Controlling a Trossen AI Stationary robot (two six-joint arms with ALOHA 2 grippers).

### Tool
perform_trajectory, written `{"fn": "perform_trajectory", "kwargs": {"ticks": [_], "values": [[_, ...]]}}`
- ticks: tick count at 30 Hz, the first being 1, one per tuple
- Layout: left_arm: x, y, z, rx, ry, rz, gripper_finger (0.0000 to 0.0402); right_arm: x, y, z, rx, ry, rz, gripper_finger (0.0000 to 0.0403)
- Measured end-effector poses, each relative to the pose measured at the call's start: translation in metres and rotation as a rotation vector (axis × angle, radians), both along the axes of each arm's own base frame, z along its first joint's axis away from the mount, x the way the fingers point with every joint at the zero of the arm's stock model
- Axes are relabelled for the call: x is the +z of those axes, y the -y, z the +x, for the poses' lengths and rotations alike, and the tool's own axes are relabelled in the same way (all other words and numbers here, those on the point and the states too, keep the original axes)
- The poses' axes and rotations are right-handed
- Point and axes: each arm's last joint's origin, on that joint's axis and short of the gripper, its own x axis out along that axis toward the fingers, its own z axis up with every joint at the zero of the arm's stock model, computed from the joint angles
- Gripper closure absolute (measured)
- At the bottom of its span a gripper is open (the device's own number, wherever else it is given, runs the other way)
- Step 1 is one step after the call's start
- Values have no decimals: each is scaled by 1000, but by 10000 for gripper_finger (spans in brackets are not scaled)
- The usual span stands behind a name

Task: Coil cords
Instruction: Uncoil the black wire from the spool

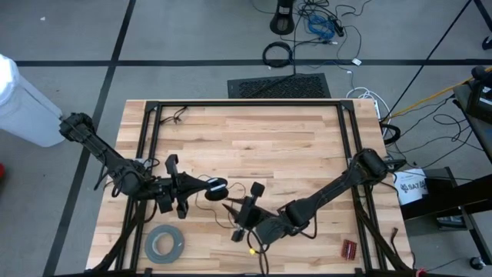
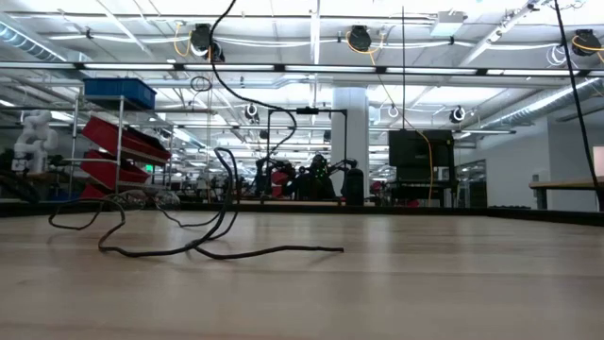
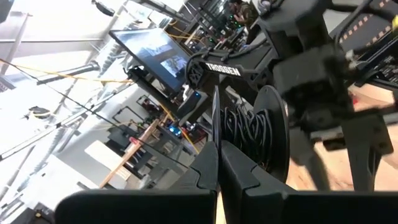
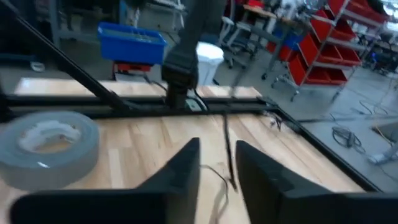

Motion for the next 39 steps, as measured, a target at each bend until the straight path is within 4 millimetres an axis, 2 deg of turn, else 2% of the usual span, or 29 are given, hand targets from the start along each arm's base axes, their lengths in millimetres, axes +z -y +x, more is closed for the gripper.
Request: {"fn": "perform_trajectory", "kwargs": {"ticks": [3,5,12,21,29,34,39], "values": [[0,0,0,0,3,-10,401,1,-1,1,45,-1,11,384],[0,0,0,-1,1,-15,401,0,-3,-1,49,-11,6,396],[-4,0,0,0,-36,15,401,4,-18,-15,44,-25,-17,401],[-4,0,0,1,-41,24,401,40,-29,-50,-16,5,-45,402],[-5,-2,0,68,-49,40,401,67,-41,-79,55,32,-24,403],[-5,-2,0,84,-48,36,401,69,-45,-82,79,35,-17,403],[-5,-3,0,120,-50,32,401,67,-43,-76,207,11,25,403]]}}
